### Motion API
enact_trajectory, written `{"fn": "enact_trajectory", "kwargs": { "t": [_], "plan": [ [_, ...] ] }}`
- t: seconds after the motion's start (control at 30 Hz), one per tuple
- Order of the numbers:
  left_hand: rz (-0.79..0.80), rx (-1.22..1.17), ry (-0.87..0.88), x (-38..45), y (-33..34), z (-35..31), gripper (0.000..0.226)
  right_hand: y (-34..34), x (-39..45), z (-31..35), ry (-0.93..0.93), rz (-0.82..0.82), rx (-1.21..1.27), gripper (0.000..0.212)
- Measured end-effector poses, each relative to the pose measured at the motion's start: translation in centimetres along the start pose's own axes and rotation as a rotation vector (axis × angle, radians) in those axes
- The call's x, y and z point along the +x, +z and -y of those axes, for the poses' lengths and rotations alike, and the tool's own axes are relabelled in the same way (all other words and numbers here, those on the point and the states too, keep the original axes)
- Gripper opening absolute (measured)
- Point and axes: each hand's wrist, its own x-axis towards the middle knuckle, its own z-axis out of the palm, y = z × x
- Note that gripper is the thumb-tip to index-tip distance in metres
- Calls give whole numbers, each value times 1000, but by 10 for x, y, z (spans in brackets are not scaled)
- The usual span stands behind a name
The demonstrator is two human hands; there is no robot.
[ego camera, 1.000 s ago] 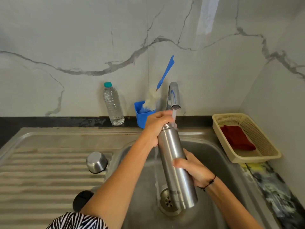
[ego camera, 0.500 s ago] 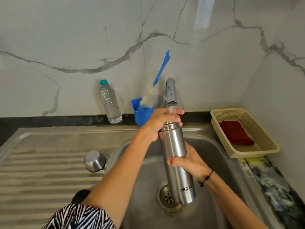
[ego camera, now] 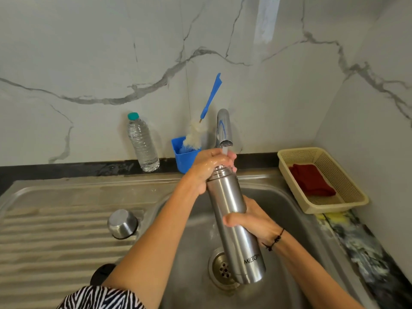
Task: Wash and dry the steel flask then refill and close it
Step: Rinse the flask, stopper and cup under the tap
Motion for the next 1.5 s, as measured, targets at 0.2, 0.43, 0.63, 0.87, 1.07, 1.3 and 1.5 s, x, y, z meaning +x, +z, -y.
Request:
{"fn": "enact_trajectory", "kwargs": {
  "t": [0.2,0.43,0.63,0.87,1.07,1.3,1.5],
  "plan": [
    [-593,377,145,4,31,24,25,15,11,-7,33,-343,-359,64],
    [-274,112,64,-15,29,37,43,19,0,-25,-43,-422,-160,64],
    [-122,235,155,-47,22,43,59,10,0,-18,-88,-356,-132,65],
    [-236,308,-34,-48,14,53,35,20,20,-21,17,-307,-199,72],
    [-325,540,111,-41,7,65,39,18,34,-27,-12,-307,-160,74],
    [-329,555,145,-34,2,74,38,8,40,-29,-39,-308,-268,75],
    [-236,407,-70,-31,-3,88,32,3,31,-38,157,-219,-536,73]
  ]
}}
